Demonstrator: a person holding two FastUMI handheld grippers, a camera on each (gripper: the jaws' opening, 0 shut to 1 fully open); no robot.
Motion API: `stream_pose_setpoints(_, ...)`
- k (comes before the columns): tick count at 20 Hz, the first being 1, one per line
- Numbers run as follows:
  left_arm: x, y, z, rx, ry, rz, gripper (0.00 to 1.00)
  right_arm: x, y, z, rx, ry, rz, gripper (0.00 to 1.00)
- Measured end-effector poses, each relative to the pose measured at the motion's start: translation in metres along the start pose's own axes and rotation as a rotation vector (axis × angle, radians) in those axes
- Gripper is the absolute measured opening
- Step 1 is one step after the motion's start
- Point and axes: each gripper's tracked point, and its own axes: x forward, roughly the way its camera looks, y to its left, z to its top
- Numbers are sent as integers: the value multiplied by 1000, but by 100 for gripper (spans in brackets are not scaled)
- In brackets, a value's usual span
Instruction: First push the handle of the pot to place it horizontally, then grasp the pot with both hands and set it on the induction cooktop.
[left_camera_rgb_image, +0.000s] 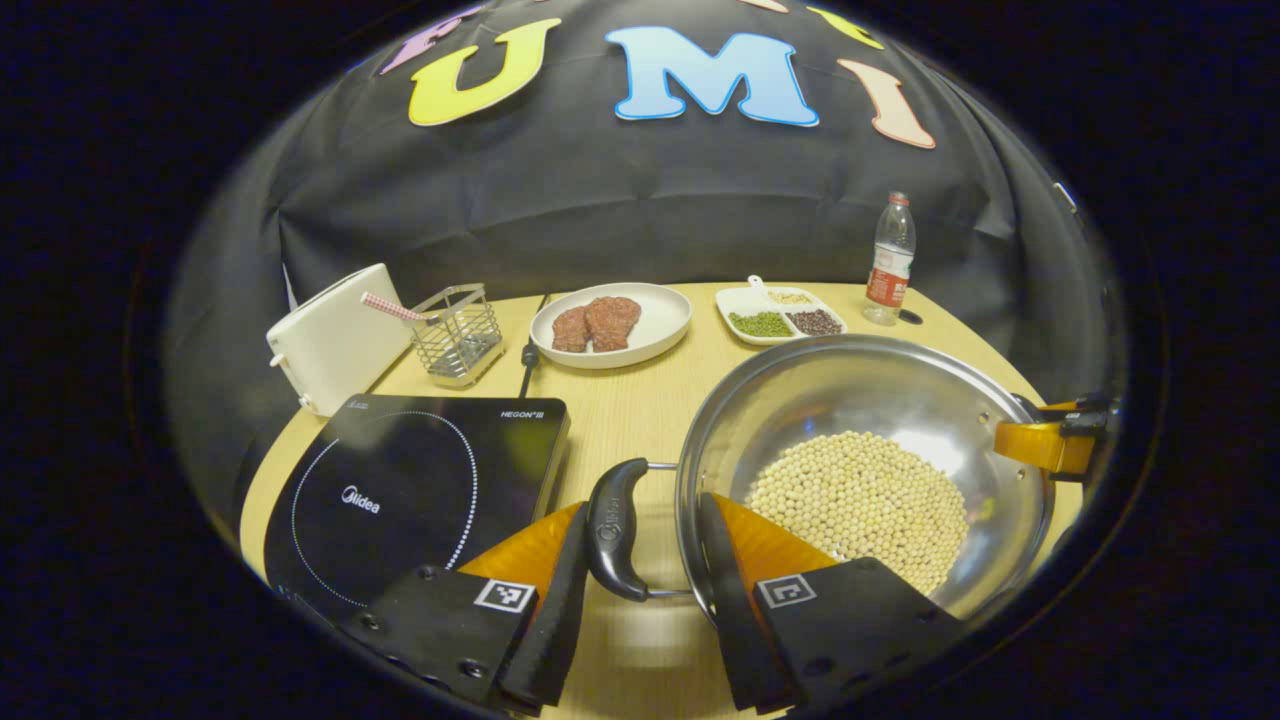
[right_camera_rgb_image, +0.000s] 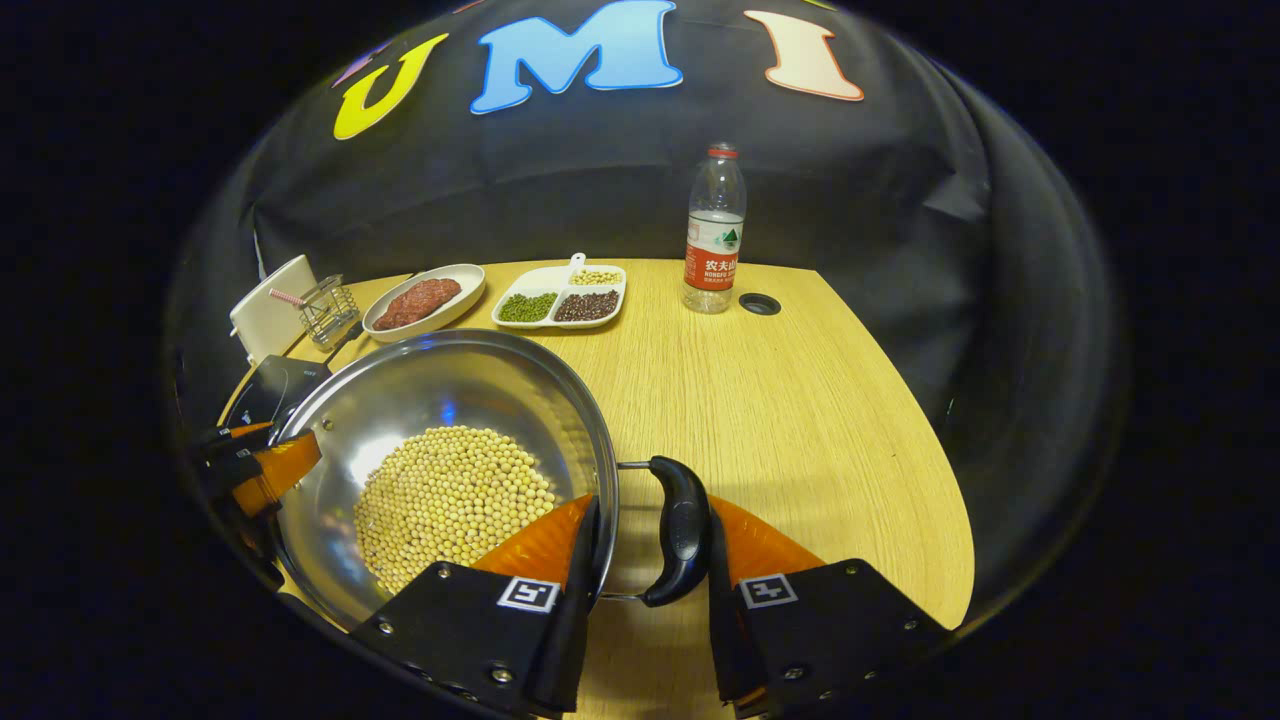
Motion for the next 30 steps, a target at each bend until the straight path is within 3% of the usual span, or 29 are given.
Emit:
stream_pose_setpoints(1, -1, 0, -1, -10, 2, -1, 66, -2, -1, 1, -2, -2, 0, 51)
stream_pose_setpoints(6, -26, 1, 9, -1, -33, 6, 62, -19, 0, 9, -11, -15, 4, 51)
stream_pose_setpoints(8, -34, 5, 14, 3, -43, 10, 66, -28, 3, 12, -19, -22, 4, 51)
stream_pose_setpoints(13, -54, 28, 24, 2, -69, 16, 66, -48, 24, 22, -31, -50, 1, 51)
stream_pose_setpoints(15, -59, 42, 27, 4, -72, 9, 62, -55, 37, 21, -26, -46, -4, 51)
stream_pose_setpoints(16, -62, 49, 25, 7, -72, 5, 66, -58, 44, 21, -25, -47, -9, 51)
stream_pose_setpoints(18, -63, 65, 27, 15, -75, -10, 62, -66, 60, 21, -14, -51, -23, 51)
stream_pose_setpoints(21, -65, 90, 29, 22, -81, -36, 66, -76, 84, 19, 1, -52, -44, 51)
stream_pose_setpoints(23, -66, 107, 31, 29, -91, -45, 62, -80, 100, 19, 14, -52, -56, 51)
stream_pose_setpoints(24, -66, 116, 30, 32, -91, -50, 66, -82, 108, 19, 17, -52, -61, 51)
stream_pose_setpoints(29, -66, 164, 30, 38, -103, -73, 66, -89, 154, 16, 36, -60, -83, 51)
stream_pose_setpoints(30, -66, 175, 29, 39, -107, -75, 70, -89, 164, 16, 40, -62, -85, 51)
